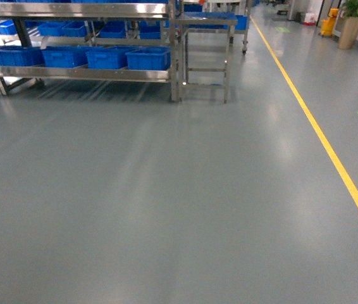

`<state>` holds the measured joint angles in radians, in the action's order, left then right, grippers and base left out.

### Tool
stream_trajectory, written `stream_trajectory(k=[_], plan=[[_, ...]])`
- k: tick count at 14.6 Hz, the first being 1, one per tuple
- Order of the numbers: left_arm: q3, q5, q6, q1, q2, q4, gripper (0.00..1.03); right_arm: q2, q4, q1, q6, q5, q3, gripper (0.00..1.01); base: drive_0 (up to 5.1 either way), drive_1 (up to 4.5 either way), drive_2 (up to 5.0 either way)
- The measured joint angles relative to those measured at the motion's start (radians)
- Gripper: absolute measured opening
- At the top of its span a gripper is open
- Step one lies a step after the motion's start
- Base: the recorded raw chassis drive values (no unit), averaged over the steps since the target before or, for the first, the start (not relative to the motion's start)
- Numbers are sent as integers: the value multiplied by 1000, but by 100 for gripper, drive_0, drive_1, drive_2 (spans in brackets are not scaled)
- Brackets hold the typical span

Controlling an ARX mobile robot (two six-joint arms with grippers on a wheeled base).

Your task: Pick blue part to blue bin on bottom shelf

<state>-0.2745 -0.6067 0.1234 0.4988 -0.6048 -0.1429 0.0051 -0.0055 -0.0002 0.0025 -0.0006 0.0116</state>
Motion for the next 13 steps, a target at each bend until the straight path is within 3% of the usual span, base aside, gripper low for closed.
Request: stream_trajectory(k=[9, 11, 13], plan=[[0, 3, 0, 2, -2, 0, 44, 0, 0, 0, 0, 1, 0, 98, -162, -162, -162], [0, 0, 0, 1, -1, 0, 44, 0, 0, 0, 0, 0, 0, 98, 0, 0, 0], [0, 1, 0, 1, 1, 0, 44, 0, 3, 0, 0, 0, 0, 98, 4, 436, -428]])
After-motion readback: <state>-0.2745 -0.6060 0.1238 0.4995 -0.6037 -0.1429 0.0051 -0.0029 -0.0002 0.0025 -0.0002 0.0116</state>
